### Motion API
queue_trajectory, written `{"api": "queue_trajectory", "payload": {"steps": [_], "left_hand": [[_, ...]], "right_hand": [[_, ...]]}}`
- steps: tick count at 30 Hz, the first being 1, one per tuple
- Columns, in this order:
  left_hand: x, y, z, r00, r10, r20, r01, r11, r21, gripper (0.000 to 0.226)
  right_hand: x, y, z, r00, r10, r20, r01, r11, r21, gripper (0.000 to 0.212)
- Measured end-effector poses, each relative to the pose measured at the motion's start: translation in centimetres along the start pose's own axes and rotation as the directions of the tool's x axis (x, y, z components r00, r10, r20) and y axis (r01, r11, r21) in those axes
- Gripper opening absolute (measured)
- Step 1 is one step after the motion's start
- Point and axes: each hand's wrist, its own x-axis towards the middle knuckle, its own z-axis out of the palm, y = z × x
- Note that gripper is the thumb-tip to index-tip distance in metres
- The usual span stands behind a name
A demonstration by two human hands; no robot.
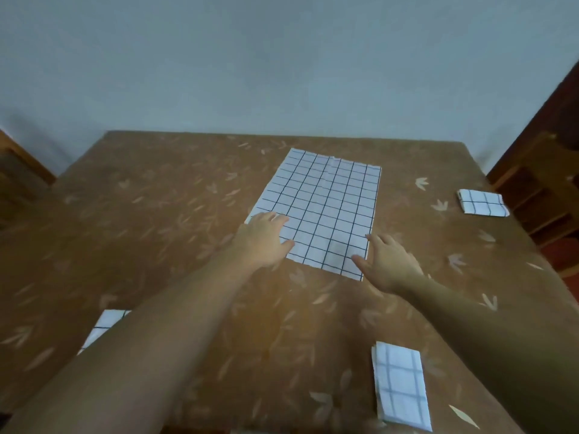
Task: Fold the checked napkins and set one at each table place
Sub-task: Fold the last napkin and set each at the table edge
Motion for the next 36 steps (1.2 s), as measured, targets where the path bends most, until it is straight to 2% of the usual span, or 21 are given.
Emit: {"api": "queue_trajectory", "payload": {"steps": [3,6,11,13,17,21,25,32,36], "left_hand": [[3.6,0.1,3.1,0.999,-0.016,0.048,0.016,1.0,-0.005,0.059],[6.6,-0.1,7.2,0.999,-0.041,0.029,0.041,0.999,-0.018,0.056],[9.7,-1.2,13.3,0.99,-0.119,0.074,0.122,0.992,-0.041,0.061],[11.5,-1.5,14.1,0.986,-0.153,0.06,0.156,0.986,-0.054,0.065],[13.6,-1.6,15.3,0.966,-0.224,0.127,0.227,0.974,-0.015,0.074],[13.0,-1.4,16.2,0.972,-0.227,0.062,0.228,0.973,-0.018,0.073],[11.4,-0.8,16.5,0.975,-0.216,-0.054,0.211,0.974,-0.079,0.067],[5.8,0.2,17.1,0.967,-0.144,-0.208,0.13,0.988,-0.081,0.055],[3.7,-0.1,16.2,0.96,-0.133,-0.247,0.111,0.989,-0.1,0.042]], "right_hand": [[4.0,0.7,2.5,0.999,-0.021,0.04,0.02,0.999,0.025,0.065],[7.6,1.5,5.3,0.998,-0.039,0.051,0.036,0.999,0.041,0.065],[12.0,2.3,10.2,0.996,-0.091,-0.019,0.09,0.996,-0.022,0.079],[13.3,2.3,11.3,0.99,-0.127,-0.054,0.124,0.991,-0.049,0.085],[14.8,2.5,13.0,0.989,-0.126,-0.074,0.122,0.991,-0.059,0.088],[14.6,2.4,13.4,0.988,-0.124,-0.091,0.119,0.991,-0.06,0.086],[13.6,2.3,13.4,0.979,-0.142,-0.143,0.137,0.99,-0.039,0.07],[10.2,2.9,13.2,0.915,-0.186,-0.359,0.222,0.973,0.061,0.015],[7.8,3.1,12.8,0.944,-0.15,-0.295,0.191,0.975,0.114,0.013]]}}
